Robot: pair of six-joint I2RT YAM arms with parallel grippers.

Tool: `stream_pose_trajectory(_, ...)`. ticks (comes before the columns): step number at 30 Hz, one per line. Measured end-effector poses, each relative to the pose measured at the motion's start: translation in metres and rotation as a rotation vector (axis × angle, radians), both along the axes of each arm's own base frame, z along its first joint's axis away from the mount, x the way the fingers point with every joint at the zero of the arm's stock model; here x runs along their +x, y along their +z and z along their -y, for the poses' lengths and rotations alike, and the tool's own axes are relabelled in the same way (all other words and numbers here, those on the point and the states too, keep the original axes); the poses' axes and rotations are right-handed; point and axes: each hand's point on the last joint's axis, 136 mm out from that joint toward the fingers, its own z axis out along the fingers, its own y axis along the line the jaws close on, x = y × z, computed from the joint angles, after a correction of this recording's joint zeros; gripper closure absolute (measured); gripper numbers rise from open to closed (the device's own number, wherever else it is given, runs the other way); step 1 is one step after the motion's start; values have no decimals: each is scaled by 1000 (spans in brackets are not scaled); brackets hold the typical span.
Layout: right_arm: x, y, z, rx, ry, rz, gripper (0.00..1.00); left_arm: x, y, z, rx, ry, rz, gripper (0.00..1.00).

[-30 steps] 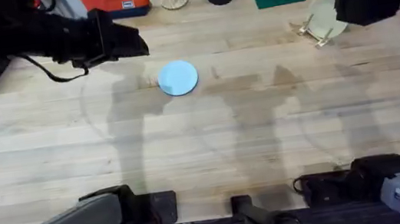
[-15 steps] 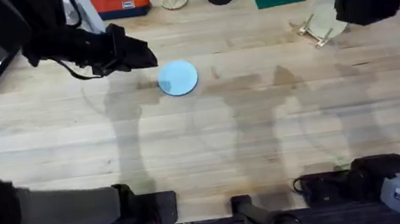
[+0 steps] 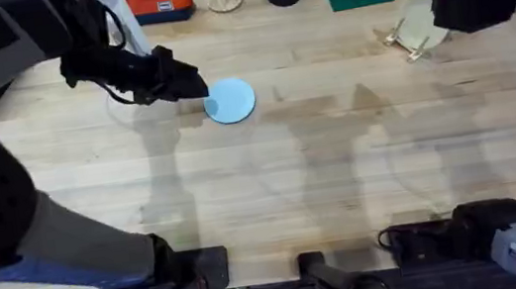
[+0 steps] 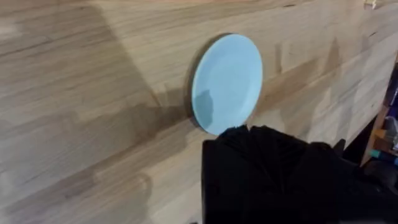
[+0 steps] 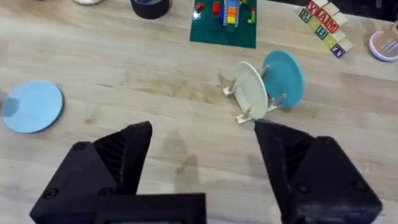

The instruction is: Pick up the plates from the table one by one and place each into a slot on the dish rack.

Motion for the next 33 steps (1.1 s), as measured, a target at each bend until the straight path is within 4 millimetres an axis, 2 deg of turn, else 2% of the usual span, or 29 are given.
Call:
stream_pose_trajectory(15, 0, 0, 0, 0, 0, 0, 9, 12, -55, 0, -25, -5, -78, 960)
stream_pose_trajectory(22, -1, -1, 0, 0, 0, -4, 7, 14, -60, 3, -79, 6, -98, 960)
stream_pose_trajectory(33, -9, -14, 0, 5, -2, -71, 8, 14, -61, 3, -81, 7, -104, 961)
